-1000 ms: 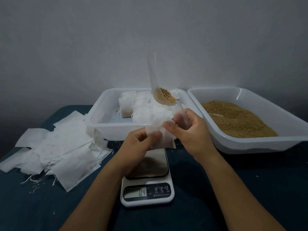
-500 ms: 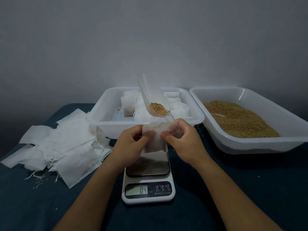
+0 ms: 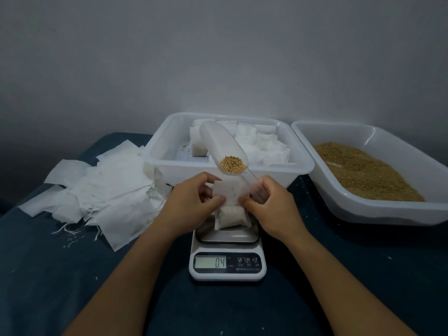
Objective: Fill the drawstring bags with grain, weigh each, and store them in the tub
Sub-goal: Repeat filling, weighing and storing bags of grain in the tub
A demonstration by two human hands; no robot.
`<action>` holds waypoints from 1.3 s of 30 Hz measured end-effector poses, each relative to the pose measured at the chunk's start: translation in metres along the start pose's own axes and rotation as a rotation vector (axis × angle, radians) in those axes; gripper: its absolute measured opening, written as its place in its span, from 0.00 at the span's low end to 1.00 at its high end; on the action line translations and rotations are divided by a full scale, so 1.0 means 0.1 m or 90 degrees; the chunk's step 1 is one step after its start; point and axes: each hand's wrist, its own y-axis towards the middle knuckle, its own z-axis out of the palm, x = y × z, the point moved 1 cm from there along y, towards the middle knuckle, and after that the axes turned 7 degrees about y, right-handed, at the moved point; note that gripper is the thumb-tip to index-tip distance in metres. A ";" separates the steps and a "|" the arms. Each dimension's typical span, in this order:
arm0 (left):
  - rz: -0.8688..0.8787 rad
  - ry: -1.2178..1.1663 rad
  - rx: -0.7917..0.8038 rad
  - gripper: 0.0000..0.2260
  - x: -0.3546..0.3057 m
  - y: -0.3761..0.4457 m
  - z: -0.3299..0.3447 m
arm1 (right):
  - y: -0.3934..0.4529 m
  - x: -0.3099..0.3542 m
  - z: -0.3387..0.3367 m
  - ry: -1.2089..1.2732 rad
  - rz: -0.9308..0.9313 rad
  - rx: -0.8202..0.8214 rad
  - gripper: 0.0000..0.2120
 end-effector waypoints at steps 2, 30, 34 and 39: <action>0.003 0.041 -0.013 0.11 0.01 0.01 0.02 | 0.00 0.00 -0.02 -0.007 -0.001 -0.006 0.15; -0.360 -0.209 -0.276 0.09 0.38 0.21 -0.09 | 0.07 -0.06 -0.30 0.047 -0.009 -0.229 0.09; -0.330 -0.155 -0.232 0.08 0.33 0.19 -0.06 | 0.06 -0.06 -0.29 0.046 -0.013 -0.221 0.09; -0.242 -0.069 -0.155 0.08 0.26 0.14 0.01 | 0.06 -0.06 -0.27 0.043 -0.015 -0.217 0.11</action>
